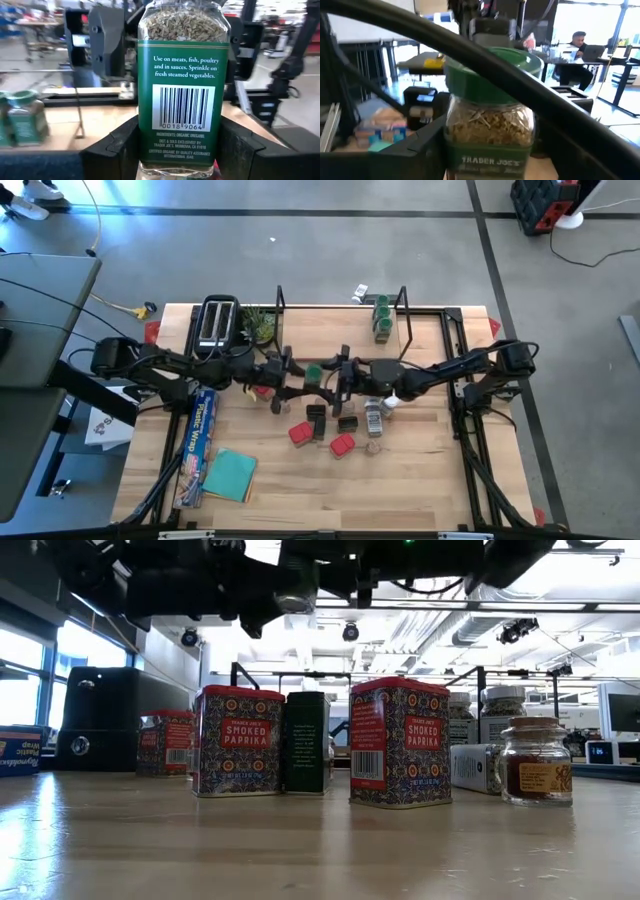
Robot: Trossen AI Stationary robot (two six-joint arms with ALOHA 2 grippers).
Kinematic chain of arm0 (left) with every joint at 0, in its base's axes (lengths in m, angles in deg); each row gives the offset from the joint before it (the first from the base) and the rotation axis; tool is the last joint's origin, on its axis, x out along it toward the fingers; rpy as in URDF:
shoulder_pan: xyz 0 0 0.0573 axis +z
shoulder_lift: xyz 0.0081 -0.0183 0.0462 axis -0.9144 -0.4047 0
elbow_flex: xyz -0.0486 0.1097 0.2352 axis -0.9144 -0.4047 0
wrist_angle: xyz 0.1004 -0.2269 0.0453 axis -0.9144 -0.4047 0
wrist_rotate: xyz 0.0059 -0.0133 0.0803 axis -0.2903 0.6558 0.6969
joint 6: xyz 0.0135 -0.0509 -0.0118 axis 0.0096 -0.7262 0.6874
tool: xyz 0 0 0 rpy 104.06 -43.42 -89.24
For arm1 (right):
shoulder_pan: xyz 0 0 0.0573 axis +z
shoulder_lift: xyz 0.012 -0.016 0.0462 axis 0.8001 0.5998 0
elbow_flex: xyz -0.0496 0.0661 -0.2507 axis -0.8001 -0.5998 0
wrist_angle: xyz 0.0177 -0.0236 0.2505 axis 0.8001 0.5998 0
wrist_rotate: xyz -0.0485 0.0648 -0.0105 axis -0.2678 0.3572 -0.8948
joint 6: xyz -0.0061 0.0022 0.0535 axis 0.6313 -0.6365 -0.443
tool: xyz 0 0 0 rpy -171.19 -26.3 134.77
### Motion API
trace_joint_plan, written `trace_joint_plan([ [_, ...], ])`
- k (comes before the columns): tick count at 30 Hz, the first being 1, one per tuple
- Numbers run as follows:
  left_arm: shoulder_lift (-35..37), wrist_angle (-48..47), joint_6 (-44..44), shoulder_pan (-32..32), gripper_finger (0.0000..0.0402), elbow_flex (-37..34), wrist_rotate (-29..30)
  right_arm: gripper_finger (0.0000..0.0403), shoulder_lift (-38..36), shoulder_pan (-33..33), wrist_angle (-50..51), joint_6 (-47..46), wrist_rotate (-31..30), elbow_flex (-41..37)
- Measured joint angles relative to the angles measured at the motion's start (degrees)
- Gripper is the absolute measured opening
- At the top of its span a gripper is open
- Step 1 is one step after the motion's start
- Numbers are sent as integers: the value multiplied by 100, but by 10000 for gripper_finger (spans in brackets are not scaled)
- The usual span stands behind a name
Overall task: Shelf spices
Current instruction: Put the green seasoning bottle on the shelf aligned with the other green seasoning bottles
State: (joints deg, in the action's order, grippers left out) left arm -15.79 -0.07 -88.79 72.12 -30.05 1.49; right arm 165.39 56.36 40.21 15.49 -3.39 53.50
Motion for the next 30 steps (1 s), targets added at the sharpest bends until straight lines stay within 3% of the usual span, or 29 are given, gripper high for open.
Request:
trace_joint_plan([
  [5,0,-312,-250,318,190,0,-828,282,-766,5,1823,33,8,6],
  [9,7,-482,-435,596,190,-2,-2307,282,-1473,91,3380,299,-334,86],
  [15,-4,-488,-776,758,190,-2,-3798,283,-1415,373,5282,983,-510,1345],
  [23,-9,-575,-919,780,190,-2,-4002,284,-169,229,5739,1618,896,2994],
  [30,-9,-617,-891,779,190,-4,-3993,284,532,47,5827,1560,2183,3748],
])
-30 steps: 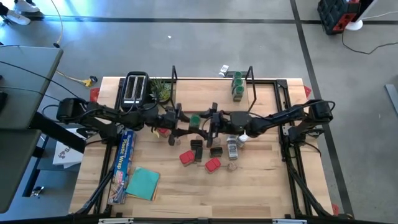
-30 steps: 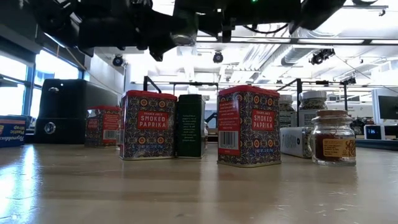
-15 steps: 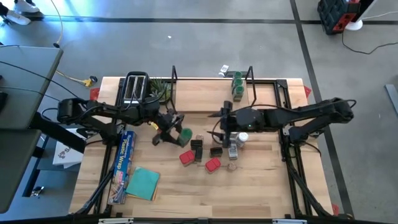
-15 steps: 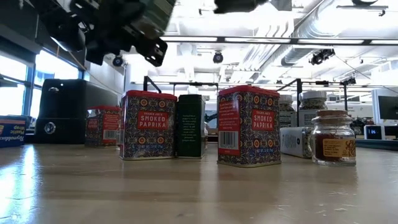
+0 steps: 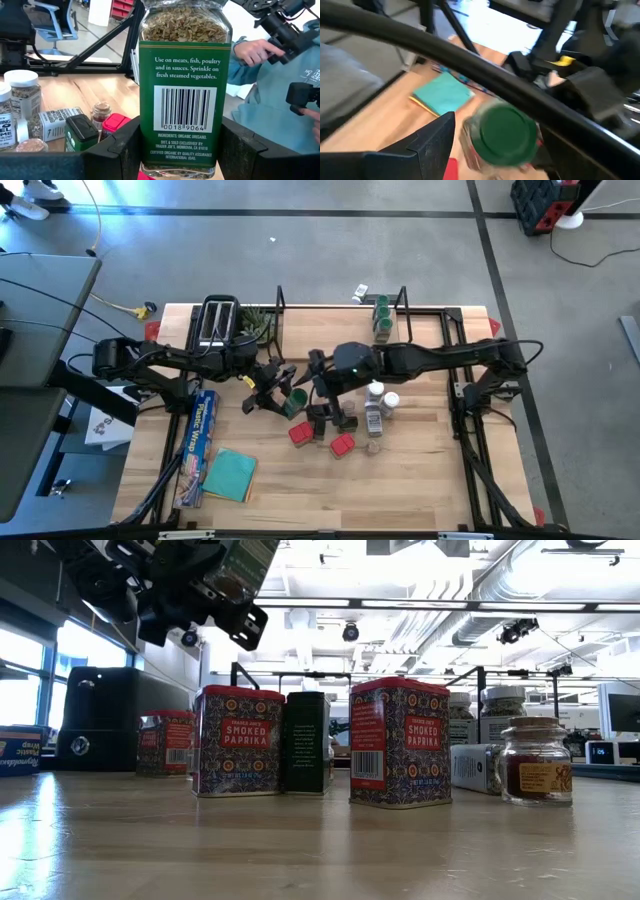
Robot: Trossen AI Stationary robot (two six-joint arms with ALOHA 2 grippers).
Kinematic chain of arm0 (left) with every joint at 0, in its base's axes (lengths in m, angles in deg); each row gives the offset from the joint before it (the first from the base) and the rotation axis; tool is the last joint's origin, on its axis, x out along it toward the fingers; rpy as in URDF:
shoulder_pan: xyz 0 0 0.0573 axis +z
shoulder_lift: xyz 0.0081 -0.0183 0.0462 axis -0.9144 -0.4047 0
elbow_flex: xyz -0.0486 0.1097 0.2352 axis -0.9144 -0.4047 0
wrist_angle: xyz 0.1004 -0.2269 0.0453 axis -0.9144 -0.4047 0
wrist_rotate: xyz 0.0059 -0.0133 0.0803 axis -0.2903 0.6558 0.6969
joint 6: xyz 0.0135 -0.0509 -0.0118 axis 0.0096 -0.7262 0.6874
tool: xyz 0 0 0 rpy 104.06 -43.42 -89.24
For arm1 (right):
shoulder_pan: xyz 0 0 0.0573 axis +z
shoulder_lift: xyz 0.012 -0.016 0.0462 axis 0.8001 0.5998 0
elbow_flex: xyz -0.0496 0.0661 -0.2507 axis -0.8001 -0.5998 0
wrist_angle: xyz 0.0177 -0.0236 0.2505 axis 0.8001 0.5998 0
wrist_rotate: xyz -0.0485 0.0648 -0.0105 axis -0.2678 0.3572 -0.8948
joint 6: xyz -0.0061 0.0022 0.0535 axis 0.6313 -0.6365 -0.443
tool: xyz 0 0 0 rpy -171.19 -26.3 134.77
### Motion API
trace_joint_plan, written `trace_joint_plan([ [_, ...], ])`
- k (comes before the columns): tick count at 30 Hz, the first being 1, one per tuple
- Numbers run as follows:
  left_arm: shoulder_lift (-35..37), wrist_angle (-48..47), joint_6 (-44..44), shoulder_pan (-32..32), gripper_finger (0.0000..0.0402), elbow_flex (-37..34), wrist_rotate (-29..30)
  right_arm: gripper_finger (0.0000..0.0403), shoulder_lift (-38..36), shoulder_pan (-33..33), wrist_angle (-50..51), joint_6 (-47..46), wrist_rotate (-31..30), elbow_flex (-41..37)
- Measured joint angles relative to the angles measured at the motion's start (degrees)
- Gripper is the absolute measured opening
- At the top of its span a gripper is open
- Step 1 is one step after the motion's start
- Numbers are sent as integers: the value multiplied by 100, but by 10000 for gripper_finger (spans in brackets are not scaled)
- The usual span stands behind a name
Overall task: Shelf spices
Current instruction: Put the green seasoning bottle on the shelf aligned with the other green seasoning bottles
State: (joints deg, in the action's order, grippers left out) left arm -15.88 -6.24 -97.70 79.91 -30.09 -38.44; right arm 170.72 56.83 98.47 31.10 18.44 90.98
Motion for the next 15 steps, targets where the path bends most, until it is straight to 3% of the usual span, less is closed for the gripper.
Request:
trace_joint_plan([
  [6,0,-28,3,-3,190,0,0,273,207,-81,-1,-195,316,92],
  [13,0,-23,21,-10,191,0,-5,195,207,-88,-22,-192,414,96],
  [15,0,-27,20,-13,199,0,37,194,207,-85,8,-184,418,96],
])
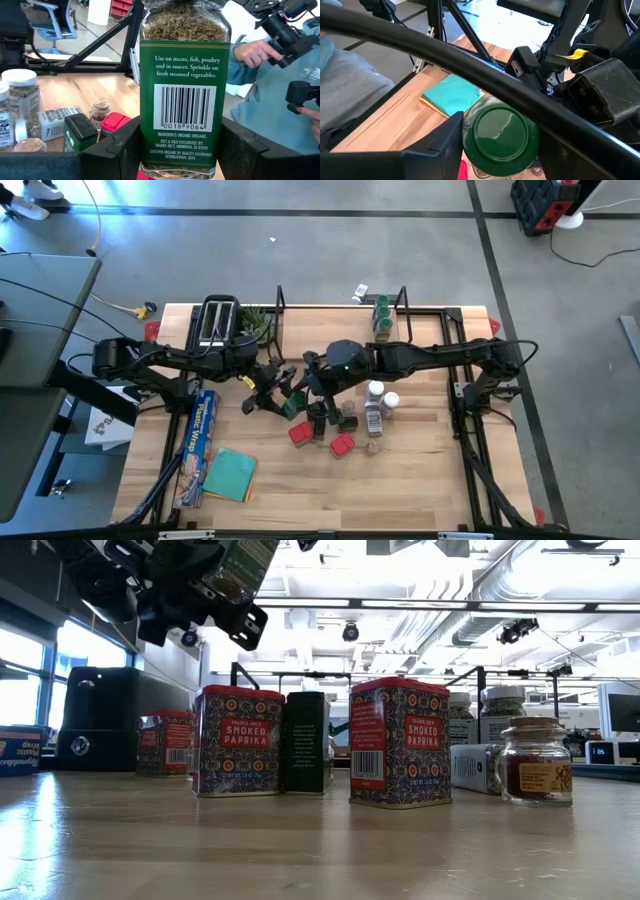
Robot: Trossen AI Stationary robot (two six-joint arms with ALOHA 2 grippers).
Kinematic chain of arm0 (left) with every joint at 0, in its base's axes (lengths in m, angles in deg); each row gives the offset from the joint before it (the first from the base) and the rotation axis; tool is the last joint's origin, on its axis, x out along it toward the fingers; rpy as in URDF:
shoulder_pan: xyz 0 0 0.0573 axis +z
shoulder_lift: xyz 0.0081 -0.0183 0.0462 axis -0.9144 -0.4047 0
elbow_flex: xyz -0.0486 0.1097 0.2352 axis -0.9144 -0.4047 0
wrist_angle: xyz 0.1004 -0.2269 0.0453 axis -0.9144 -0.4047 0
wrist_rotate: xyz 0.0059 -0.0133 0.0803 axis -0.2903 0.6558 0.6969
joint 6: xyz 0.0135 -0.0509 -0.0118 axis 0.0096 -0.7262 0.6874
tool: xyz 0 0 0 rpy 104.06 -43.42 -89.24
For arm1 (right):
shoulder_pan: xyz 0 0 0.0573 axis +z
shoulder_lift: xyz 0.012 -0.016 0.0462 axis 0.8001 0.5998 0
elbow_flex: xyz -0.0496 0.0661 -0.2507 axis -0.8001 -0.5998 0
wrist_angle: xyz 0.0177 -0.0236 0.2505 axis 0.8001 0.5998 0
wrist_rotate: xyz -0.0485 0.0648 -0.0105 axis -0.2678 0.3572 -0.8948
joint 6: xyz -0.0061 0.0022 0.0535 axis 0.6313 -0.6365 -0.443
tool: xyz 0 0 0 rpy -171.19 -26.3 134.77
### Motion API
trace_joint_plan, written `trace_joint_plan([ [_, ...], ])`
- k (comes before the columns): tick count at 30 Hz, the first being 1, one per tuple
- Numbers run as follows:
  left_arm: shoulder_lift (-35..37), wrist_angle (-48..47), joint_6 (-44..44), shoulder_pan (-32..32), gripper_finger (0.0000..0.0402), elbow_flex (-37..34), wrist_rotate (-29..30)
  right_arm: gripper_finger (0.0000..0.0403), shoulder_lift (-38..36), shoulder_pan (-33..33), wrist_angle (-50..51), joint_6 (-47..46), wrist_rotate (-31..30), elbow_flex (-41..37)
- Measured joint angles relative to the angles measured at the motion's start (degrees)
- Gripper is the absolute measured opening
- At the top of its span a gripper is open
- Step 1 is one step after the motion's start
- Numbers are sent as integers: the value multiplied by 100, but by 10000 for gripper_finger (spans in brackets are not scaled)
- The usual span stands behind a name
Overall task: Shelf spices
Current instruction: Put the green seasoning bottle on the shelf aligned with the other green seasoning bottles
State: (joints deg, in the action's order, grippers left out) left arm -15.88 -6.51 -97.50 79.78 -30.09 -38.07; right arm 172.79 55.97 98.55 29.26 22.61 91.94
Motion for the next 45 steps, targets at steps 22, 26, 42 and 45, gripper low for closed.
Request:
trace_joint_plan([
  [22,9,1,-640,844,254,-2,391,194,-1451,-548,3018,-958,-1633,-594],
  [26,11,-11,-640,782,254,-2,402,194,-1825,-1132,3107,-1118,-1930,-1305],
  [42,11,-93,-614,688,255,-2,457,194,-2107,-2586,2650,-938,-1947,-2772],
  [45,11,-93,-614,688,255,-2,457,194,-2098,-2688,2490,-917,-1938,-2923],
])
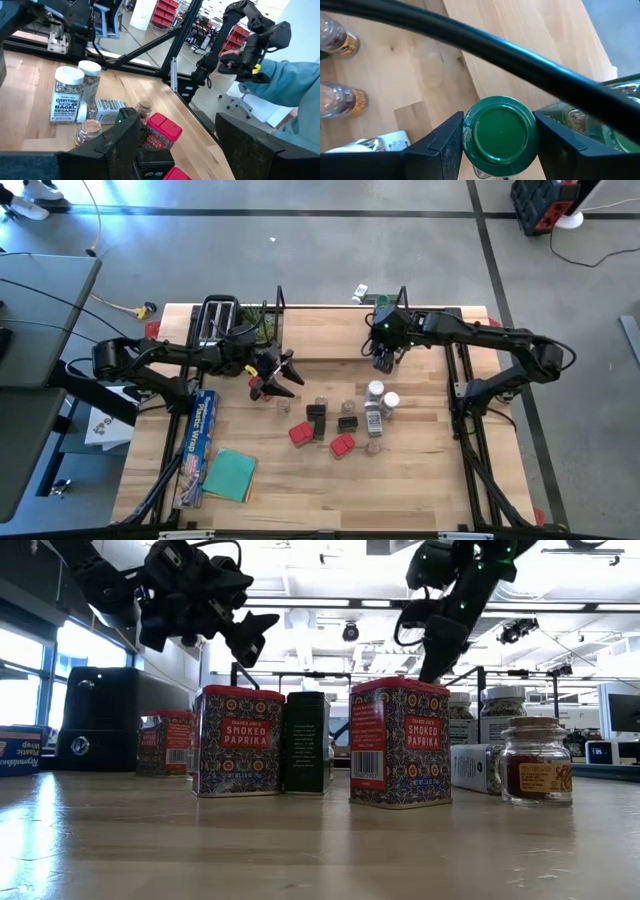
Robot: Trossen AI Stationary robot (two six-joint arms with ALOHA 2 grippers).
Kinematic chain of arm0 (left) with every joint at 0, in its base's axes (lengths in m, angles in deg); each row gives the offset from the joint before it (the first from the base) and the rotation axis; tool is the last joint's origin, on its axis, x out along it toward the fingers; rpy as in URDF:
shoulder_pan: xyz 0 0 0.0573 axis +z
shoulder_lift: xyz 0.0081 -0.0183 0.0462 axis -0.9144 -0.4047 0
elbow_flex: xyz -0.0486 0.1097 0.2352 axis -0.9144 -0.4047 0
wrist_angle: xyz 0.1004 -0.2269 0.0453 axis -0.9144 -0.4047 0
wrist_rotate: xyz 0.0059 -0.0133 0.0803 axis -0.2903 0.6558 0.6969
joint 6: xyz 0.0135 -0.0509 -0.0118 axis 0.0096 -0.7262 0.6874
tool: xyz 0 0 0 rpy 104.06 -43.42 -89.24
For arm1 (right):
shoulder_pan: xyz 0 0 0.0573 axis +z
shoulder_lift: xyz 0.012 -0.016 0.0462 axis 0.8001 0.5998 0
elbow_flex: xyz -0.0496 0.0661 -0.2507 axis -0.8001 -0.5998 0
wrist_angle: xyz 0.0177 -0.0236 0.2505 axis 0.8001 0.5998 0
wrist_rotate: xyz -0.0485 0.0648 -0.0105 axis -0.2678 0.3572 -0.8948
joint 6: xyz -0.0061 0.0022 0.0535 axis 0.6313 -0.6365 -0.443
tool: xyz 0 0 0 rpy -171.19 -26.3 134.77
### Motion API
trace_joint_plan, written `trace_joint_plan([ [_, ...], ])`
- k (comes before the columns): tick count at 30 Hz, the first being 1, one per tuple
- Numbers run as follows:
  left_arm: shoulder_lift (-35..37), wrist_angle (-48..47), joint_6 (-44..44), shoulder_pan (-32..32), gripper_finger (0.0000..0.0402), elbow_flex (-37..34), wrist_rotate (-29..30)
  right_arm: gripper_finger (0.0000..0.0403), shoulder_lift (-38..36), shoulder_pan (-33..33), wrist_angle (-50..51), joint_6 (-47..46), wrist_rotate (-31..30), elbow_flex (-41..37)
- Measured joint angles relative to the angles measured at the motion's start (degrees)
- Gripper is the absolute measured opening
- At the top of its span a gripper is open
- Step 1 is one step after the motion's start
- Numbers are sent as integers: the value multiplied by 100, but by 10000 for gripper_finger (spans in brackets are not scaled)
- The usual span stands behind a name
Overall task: Shelf spices
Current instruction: Put the green seasoning bottle on the shelf aligned with the other green seasoning bottles
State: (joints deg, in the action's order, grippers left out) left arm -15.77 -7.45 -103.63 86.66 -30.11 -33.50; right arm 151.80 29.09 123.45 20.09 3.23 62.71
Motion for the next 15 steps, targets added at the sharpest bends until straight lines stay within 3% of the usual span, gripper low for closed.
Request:
trace_joint_plan([
  [15,0,-19,0,-2,255,0,72,198,-2,-72,-326,153,-215,-133],
])
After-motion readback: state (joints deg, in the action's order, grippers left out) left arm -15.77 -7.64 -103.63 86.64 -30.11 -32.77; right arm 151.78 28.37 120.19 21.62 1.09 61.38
